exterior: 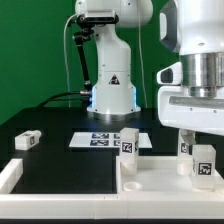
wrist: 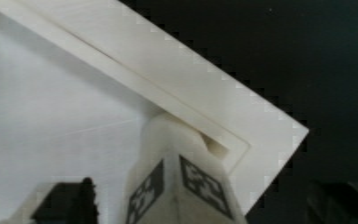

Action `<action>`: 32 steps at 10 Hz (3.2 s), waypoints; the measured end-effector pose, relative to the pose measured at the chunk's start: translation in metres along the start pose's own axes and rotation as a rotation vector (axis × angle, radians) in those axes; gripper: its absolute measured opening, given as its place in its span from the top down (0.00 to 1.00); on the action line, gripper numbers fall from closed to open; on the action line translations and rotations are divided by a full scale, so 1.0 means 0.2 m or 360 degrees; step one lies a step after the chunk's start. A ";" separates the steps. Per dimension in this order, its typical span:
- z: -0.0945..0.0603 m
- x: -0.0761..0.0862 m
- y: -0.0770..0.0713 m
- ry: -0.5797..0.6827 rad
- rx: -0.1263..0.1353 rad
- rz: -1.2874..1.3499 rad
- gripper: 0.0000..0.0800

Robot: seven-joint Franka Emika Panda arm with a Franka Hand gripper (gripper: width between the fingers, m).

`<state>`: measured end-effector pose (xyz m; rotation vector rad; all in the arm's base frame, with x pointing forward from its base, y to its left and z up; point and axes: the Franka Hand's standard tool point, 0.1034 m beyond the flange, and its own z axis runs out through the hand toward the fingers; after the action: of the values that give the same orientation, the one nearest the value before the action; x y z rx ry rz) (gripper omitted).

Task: Assemble square table

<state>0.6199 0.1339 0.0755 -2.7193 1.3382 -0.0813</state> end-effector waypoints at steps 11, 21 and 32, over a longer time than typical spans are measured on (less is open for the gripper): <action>0.03 0.03 0.03 0.0006 -0.0024 -0.0347 0.63; 0.02 0.03 -0.01 -0.0152 -0.0021 0.0906 0.64; 0.03 0.08 0.02 -0.0031 0.0000 -0.0897 0.34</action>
Offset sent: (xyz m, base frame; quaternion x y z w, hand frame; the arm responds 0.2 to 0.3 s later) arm 0.0137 -0.0119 0.0019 -0.0072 0.0425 -0.4747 0.8791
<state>0.6275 0.1198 0.0682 -2.9944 0.5290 -0.0986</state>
